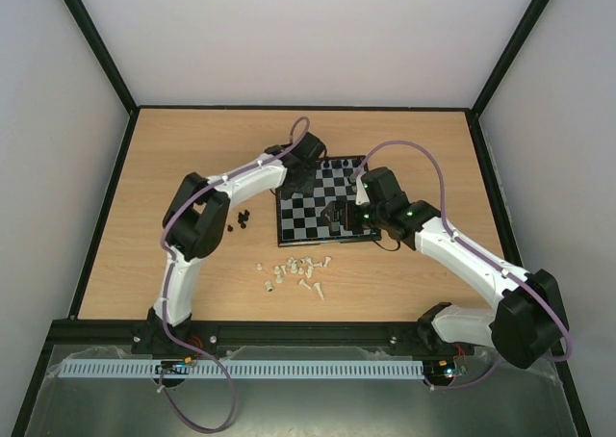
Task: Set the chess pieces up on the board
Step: Place the chess piece on the chessboard.
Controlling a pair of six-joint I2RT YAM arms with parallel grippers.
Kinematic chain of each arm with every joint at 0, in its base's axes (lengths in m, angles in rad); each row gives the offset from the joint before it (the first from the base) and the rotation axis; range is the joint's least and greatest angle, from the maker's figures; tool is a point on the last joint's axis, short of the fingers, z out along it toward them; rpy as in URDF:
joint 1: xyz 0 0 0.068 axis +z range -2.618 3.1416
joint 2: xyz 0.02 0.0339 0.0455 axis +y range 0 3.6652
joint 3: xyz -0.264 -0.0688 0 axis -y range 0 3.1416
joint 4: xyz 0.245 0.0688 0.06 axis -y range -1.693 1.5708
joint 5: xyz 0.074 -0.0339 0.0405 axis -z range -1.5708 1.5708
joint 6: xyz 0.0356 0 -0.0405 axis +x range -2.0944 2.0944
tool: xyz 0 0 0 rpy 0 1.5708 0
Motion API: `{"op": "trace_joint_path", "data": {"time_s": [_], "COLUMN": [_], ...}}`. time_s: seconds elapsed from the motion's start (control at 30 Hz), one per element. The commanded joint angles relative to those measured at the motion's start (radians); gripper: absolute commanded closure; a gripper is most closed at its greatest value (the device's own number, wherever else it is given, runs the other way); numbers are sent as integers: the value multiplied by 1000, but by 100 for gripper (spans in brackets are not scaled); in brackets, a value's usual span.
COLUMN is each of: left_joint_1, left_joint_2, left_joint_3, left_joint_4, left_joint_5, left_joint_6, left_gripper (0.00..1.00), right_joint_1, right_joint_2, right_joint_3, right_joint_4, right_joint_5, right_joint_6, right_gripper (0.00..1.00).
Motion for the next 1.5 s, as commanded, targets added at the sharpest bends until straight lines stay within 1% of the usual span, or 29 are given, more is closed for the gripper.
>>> {"op": "trace_joint_path", "data": {"time_s": [0.0, 0.27, 0.67, 1.47], "left_joint_1": [11, 37, 85, 80], "left_joint_2": [64, 140, 157, 179], "left_joint_3": [92, 189, 185, 197], "left_joint_4": [-44, -65, -55, -32], "left_joint_5": [4, 7, 17, 66], "left_joint_6": [12, 7, 6, 18], "left_gripper": [95, 95, 95, 95], "right_joint_1": [6, 6, 6, 6], "right_joint_2": [-5, -4, 2, 6], "right_joint_3": [-12, -11, -12, -12], "right_joint_4": [-5, -4, -2, 0], "right_joint_5": [-5, -7, -14, -18], "right_joint_6": [-7, -8, -8, -8], "right_gripper": [1, 2, 1, 1]}}
